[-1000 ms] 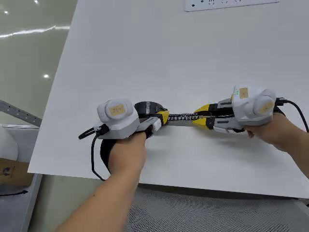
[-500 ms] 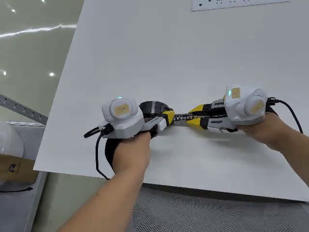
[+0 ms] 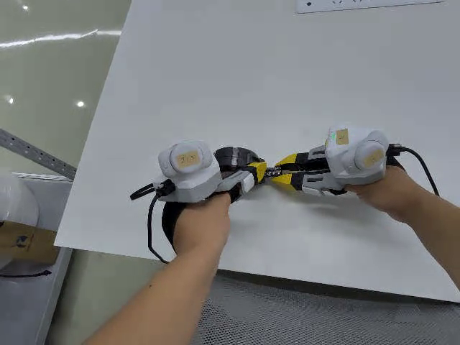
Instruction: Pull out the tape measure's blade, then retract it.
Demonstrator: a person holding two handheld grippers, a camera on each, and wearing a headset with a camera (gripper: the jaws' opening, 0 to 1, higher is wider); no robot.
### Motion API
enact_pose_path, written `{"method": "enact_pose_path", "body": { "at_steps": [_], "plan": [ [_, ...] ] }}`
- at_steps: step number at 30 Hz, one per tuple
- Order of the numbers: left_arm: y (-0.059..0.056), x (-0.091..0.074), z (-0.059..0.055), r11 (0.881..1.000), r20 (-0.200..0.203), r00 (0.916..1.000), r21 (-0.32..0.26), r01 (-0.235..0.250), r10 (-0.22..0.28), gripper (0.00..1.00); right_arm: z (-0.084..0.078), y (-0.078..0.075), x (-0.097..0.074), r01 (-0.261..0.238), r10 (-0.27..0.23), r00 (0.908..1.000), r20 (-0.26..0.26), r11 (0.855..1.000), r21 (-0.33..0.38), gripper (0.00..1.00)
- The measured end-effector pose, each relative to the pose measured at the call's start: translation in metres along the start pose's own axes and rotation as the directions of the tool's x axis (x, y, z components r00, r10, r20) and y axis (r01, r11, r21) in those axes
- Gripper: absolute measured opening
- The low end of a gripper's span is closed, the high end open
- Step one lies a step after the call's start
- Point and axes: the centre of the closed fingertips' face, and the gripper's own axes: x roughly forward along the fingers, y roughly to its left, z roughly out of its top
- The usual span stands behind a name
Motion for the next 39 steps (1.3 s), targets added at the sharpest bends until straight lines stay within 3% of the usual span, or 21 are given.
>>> {"method": "enact_pose_path", "body": {
  "at_steps": [20, 39],
  "plan": [
    [-0.0006, 0.0008, -0.0017, 1.000, -0.004, 1.0000, 0.029, -0.004, 0.004, 0.58, -0.0024, 0.0026, 0.0090, -0.031, 0.030, 0.9992, -0.026, 0.999, -0.033, 0.11],
    [0.0003, 0.0012, -0.0003, 0.999, -0.006, 0.9999, 0.037, -0.011, 0.011, 0.60, -0.0026, 0.0015, 0.0087, -0.007, 0.006, 0.9994, -0.033, 1.000, -0.020, 0.14]
  ]
}}
